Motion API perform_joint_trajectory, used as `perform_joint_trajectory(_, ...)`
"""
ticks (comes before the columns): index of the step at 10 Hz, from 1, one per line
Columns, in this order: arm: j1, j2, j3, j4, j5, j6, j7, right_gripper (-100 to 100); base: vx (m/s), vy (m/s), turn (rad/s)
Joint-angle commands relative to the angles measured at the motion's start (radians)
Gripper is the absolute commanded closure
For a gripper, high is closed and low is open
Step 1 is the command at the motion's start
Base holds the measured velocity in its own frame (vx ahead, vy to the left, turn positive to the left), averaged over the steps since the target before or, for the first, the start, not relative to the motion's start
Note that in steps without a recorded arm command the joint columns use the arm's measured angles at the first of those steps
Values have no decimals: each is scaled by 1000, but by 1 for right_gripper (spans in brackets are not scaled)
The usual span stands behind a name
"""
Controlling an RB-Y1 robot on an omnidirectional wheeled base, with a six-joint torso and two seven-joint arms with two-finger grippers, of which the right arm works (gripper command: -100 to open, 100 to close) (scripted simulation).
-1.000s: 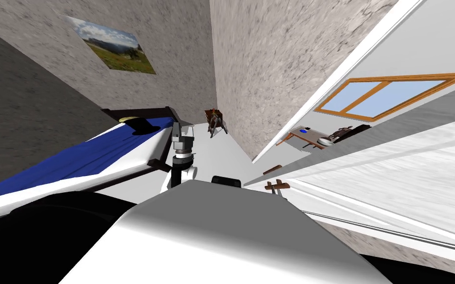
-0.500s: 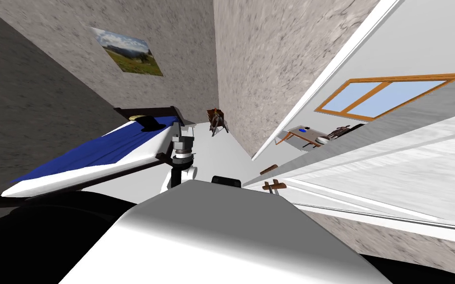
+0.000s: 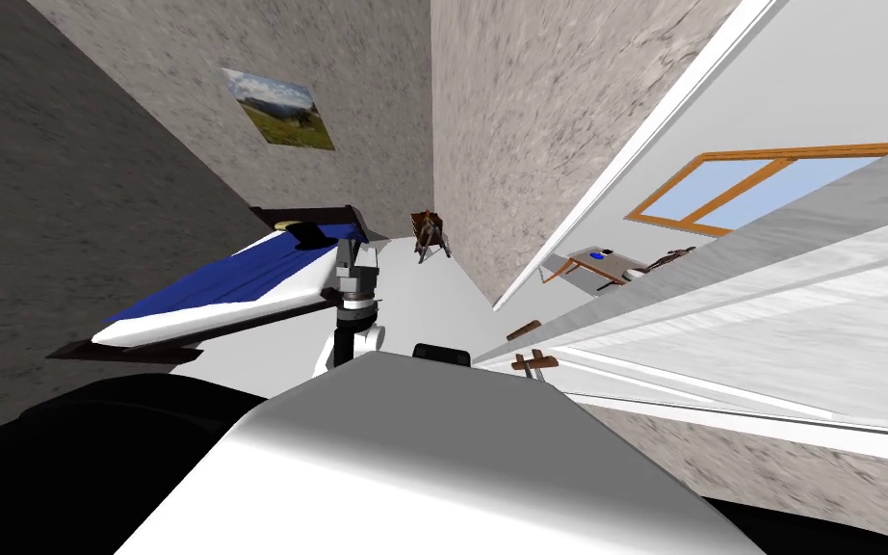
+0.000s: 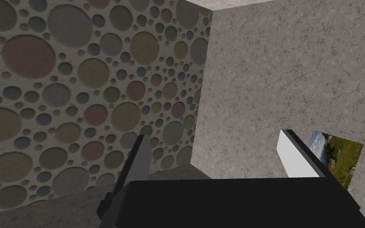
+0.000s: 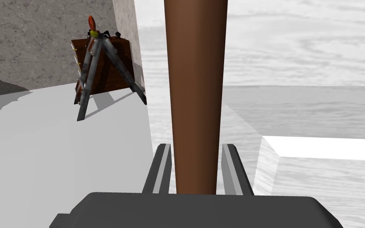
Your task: Pull the door open
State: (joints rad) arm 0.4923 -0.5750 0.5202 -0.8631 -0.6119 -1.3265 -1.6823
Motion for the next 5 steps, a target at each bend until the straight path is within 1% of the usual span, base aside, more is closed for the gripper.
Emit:
perform_joint_trajectory(1,-5,-5,6,12,4,-6,-10,100,-182,-45,106)
perform_joint_trajectory(4,-19,-15,16,33,12,-17,-26,100,-209,-28,117)
perform_joint_trajectory(5,-25,-19,20,42,15,-22,-33,100,-217,1,108)
